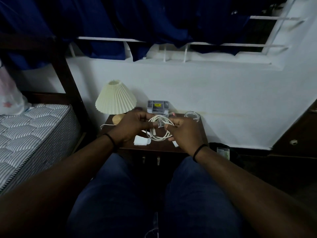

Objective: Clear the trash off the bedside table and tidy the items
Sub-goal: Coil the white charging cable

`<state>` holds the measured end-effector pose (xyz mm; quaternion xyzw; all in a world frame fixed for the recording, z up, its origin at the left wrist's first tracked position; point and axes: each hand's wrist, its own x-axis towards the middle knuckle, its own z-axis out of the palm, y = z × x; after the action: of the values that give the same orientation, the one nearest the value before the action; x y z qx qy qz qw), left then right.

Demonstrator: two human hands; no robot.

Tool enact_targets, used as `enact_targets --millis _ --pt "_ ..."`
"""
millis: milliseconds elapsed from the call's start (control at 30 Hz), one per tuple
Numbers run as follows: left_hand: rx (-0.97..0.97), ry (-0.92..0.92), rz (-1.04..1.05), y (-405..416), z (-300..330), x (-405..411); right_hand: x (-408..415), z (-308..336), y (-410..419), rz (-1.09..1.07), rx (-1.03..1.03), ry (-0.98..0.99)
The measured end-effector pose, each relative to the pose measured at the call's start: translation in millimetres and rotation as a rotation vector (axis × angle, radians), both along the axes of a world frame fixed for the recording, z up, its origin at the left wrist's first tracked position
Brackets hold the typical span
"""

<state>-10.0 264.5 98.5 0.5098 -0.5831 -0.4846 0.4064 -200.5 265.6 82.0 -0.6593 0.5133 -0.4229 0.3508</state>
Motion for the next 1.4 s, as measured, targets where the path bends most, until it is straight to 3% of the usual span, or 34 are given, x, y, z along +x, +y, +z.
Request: enact_targets --millis 167,367,533,767,933,1100,1200,1400 --pt "-0.087 -0.129 0.137 2.8 -3.3 -3.2 4.6 -4.9 0.4 0.022 -0.004 -0.017" --pt "-0.565 -0.706 0.289 10.3 -7.4 -7.5 10.9 -5.7 5.8 0.058 -0.031 -0.019" --pt "-0.706 -0.782 0.341 11.1 -12.1 -10.5 12.7 -3.1 8.0 0.081 -0.04 -0.031" --pt "-0.513 -0.611 0.334 3.8 -17.7 -5.0 12.5 -5.3 6.5 0.078 0.01 -0.095" --pt "-0.672 -0.734 0.394 7.7 -25.5 -8.0 16.7 -11.2 9.8 0.11 0.015 -0.125" --pt "-0.636 -0.726 0.383 5.8 -25.7 -7.2 14.9 -12.0 7.2 0.106 0.025 -0.13" --pt "-0.495 -0.528 0.31 2.7 -20.7 -4.3 12.2 -9.7 4.2 0.089 0.011 -0.118" --pt "0.111 0.023 -0.073 -8.1 -7.6 15.4 6.7 -9.9 0.0 0.056 0.021 -0.102"
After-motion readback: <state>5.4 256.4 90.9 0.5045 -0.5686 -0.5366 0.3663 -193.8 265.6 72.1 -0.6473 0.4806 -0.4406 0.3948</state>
